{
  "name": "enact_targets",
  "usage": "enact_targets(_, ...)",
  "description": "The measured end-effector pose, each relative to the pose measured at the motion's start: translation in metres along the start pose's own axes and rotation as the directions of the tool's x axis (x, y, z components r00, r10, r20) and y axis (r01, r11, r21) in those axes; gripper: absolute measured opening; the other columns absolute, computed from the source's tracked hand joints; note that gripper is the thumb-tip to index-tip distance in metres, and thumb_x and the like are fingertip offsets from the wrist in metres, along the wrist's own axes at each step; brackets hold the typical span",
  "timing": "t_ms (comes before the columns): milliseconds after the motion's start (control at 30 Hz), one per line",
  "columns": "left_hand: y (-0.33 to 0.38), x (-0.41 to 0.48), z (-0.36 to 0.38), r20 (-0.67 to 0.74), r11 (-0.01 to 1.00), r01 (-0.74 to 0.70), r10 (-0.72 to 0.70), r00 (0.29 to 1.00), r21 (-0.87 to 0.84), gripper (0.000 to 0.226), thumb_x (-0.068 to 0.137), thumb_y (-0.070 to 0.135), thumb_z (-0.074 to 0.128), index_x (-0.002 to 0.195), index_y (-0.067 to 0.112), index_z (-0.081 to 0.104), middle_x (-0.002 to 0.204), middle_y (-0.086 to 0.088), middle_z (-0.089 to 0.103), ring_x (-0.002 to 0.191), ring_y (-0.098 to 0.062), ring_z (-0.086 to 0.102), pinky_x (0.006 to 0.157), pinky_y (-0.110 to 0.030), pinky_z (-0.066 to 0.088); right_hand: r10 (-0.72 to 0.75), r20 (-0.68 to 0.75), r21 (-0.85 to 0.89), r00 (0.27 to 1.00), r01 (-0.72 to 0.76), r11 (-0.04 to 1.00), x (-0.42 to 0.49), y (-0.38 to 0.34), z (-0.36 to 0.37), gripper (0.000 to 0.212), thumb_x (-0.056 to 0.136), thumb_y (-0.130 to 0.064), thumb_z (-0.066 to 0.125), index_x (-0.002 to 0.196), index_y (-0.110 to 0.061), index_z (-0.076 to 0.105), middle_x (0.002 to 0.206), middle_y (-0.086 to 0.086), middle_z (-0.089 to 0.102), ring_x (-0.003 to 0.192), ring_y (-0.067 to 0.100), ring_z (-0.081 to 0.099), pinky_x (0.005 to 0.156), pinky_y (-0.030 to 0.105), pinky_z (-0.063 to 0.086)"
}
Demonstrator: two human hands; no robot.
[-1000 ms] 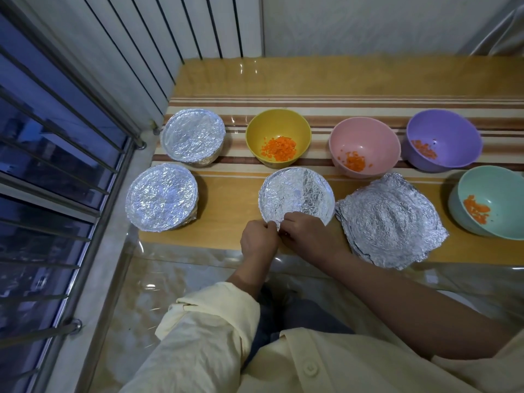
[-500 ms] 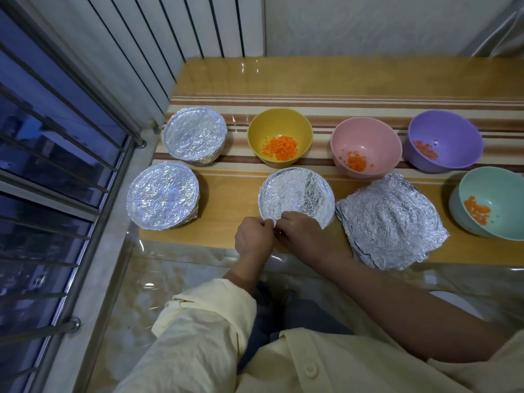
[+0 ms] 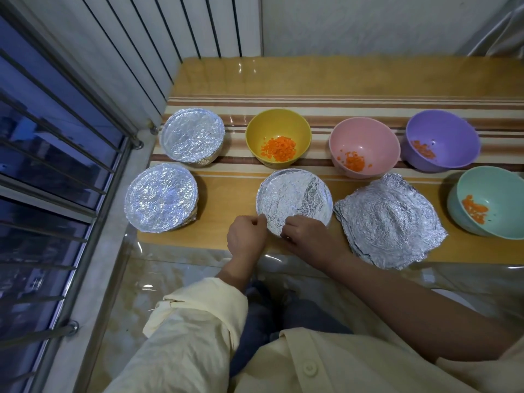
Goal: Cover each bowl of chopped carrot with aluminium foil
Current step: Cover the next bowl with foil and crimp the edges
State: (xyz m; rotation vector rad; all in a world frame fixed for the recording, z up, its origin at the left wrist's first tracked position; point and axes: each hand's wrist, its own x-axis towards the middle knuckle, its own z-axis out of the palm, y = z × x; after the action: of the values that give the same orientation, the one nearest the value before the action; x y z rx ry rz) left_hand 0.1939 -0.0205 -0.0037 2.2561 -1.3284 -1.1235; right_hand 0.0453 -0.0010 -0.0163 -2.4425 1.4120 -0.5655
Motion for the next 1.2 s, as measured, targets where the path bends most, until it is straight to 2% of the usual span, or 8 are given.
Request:
enact_targets(100, -0.001, -0.016, 0.007, -0.101, 0.995, 0.050, -0.059, 0.993, -0.091, 0.037, 0.088, 0.051, 0.066, 0.091, 0.015, 0.075, 0.091, -0.005, 0.074, 0.089, -0.026, 0.066, 0.074, -0.029, 0.043, 0.006, -0.001, 0.006, 1.000, -0.006, 1.000, 0.001, 0.000, -0.001, 0.013, 0.072, -0.011, 0.070, 0.063, -0.008, 0.061, 0.064, 0.005, 0.054, 0.058, 0.023, 0.055, 0.046, 0.029, 0.040)
enact_targets(267, -0.002, -0.019, 0.015, -0.083, 0.963, 0.127, -0.151, 0.985, -0.236, 0.026, 0.087, 0.026, 0.068, 0.074, 0.005, 0.074, 0.076, -0.016, 0.071, 0.075, -0.034, 0.064, 0.062, -0.028, 0.039, 0.013, 0.024, 0.008, 1.000, -0.013, 1.000, 0.000, 0.000, 0.000, 0.019, 0.069, -0.007, 0.079, 0.063, -0.008, 0.061, 0.065, 0.005, 0.053, 0.059, 0.024, 0.054, 0.046, 0.029, 0.039)
enact_targets(433, 0.002, -0.015, 0.012, -0.042, 0.938, 0.144, -0.166, 0.985, -0.316, 0.027, 0.086, 0.025, 0.068, 0.065, 0.009, 0.071, 0.071, -0.012, 0.071, 0.067, -0.027, 0.057, 0.067, -0.031, 0.048, 0.056, 0.017, 0.017, 0.998, -0.056, 0.998, 0.004, -0.003, 0.000, 0.020, 0.067, -0.003, 0.079, 0.061, -0.008, 0.060, 0.062, 0.005, 0.053, 0.056, 0.023, 0.053, 0.045, 0.026, 0.035)
enact_targets(533, 0.003, -0.019, 0.013, -0.019, 0.951, 0.146, -0.157, 0.987, -0.272, 0.039, 0.088, 0.036, 0.070, 0.053, 0.020, 0.061, 0.064, -0.004, 0.063, 0.065, -0.024, 0.057, 0.064, -0.027, 0.043, 0.069, 0.004, 0.023, 0.998, -0.069, 0.997, 0.004, -0.003, 0.000, 0.019, 0.068, -0.004, 0.078, 0.061, -0.008, 0.061, 0.061, 0.005, 0.053, 0.056, 0.022, 0.054, 0.045, 0.027, 0.036)
enact_targets(700, 0.002, -0.020, 0.016, -0.045, 0.957, 0.131, -0.148, 0.988, -0.259, 0.026, 0.085, 0.021, 0.066, 0.069, 0.000, 0.070, 0.063, -0.007, 0.051, 0.063, -0.026, 0.042, 0.053, -0.028, 0.036, 0.069, 0.014, 0.009, 0.998, -0.069, 0.998, 0.004, -0.005, 0.002, 0.021, 0.066, -0.003, 0.077, 0.059, -0.007, 0.058, 0.060, 0.006, 0.052, 0.054, 0.025, 0.053, 0.041, 0.028, 0.036)
enact_targets(933, 0.006, -0.017, 0.014, -0.021, 0.956, 0.133, -0.143, 0.989, -0.261, 0.029, 0.086, 0.041, 0.070, 0.077, 0.014, 0.074, 0.068, 0.002, 0.065, 0.068, -0.021, 0.058, 0.063, -0.028, 0.038, 0.116, -0.043, 0.015, 0.992, -0.115, 0.993, 0.007, -0.009, 0.001, 0.012, 0.066, -0.003, 0.069, 0.061, -0.007, 0.059, 0.058, 0.006, 0.051, 0.051, 0.026, 0.053, 0.044, 0.024, 0.029)
enact_targets(1067, 0.007, -0.015, 0.015, -0.058, 0.972, 0.117, -0.131, 0.990, -0.205, 0.021, 0.088, 0.024, 0.066, 0.071, 0.014, 0.073, 0.071, -0.010, 0.065, 0.072, -0.033, 0.059, 0.057, -0.029, 0.037, 0.133, -0.029, 0.005, 0.991, -0.133, 0.991, 0.007, -0.009, 0.004, 0.017, 0.063, -0.002, 0.074, 0.059, -0.007, 0.058, 0.058, 0.006, 0.051, 0.051, 0.026, 0.053, 0.043, 0.025, 0.028)
enact_targets(1200, 0.010, -0.009, 0.012, -0.074, 0.980, 0.120, -0.133, 0.988, -0.162, 0.019, 0.086, 0.021, 0.066, 0.067, 0.018, 0.065, 0.075, -0.006, 0.065, 0.075, -0.032, 0.060, 0.060, -0.027, 0.039, 0.165, -0.031, -0.003, 0.986, -0.165, 0.986, 0.010, -0.012, 0.006, 0.020, 0.060, -0.001, 0.078, 0.058, -0.008, 0.059, 0.057, 0.005, 0.052, 0.049, 0.025, 0.053, 0.041, 0.023, 0.028)
